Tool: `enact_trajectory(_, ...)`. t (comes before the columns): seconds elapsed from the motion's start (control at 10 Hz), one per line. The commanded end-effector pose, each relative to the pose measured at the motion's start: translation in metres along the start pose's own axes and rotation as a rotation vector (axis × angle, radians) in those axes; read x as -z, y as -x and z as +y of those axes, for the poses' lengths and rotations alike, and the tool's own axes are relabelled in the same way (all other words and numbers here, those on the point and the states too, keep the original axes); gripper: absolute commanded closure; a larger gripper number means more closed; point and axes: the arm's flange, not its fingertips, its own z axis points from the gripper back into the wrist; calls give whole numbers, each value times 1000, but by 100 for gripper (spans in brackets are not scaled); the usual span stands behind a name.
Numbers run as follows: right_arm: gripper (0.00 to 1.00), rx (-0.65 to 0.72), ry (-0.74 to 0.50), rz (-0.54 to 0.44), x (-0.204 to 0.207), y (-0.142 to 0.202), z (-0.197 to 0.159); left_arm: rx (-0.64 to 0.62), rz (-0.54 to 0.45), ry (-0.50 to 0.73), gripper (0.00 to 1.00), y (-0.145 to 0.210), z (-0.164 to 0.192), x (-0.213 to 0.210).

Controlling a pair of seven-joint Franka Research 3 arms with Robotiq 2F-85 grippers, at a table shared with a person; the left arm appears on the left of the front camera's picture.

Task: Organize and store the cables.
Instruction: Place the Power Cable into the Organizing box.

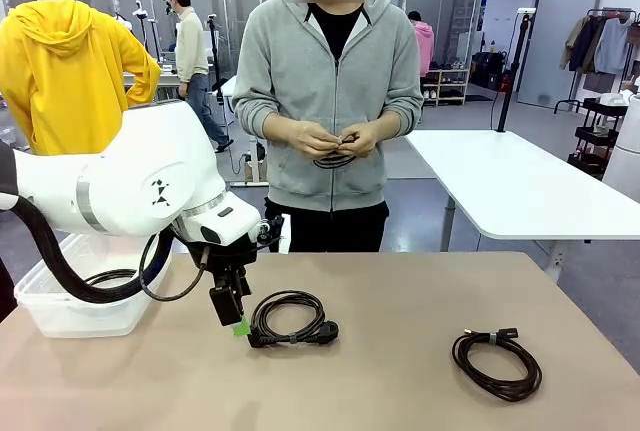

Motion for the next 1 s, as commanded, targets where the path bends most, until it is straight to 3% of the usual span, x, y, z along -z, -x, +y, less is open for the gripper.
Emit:
enact_trajectory(0.0,0,-17,0,-17,0,0,1,0,0,0,0,0,0,0)
enact_trajectory(0.4,0,-17,0,-17,0,0,1,-105,41,71,0,-54,36,39)
enact_trajectory(0.9,0,-17,0,-17,0,0,1,-37,154,75,0,-84,64,76)
